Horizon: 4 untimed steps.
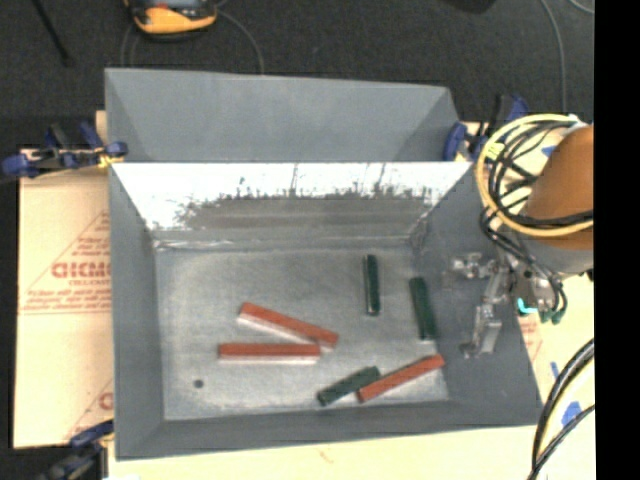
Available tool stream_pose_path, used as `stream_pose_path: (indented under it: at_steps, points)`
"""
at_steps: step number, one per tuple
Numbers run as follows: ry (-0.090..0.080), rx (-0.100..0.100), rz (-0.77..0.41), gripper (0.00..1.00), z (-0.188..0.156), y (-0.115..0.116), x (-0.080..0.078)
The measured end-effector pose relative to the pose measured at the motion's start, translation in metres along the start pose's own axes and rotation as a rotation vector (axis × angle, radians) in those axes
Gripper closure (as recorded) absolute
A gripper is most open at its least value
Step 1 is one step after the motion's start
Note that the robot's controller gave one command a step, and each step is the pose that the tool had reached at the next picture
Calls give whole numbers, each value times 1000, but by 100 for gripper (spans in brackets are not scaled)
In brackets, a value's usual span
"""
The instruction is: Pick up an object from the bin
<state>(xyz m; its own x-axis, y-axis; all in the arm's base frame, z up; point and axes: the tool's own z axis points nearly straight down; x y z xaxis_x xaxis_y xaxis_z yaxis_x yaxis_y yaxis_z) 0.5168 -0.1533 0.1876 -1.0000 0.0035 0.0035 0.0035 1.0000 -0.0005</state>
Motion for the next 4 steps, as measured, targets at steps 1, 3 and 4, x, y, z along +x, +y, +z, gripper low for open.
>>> stream_pose_path:
  at_steps: [1,3,4]
  points:
    - [-8,2,-3,0,-4,1,-2]
    - [-9,3,-289,100,114,10,3]
    - [-9,3,-291,100,114,10,3]
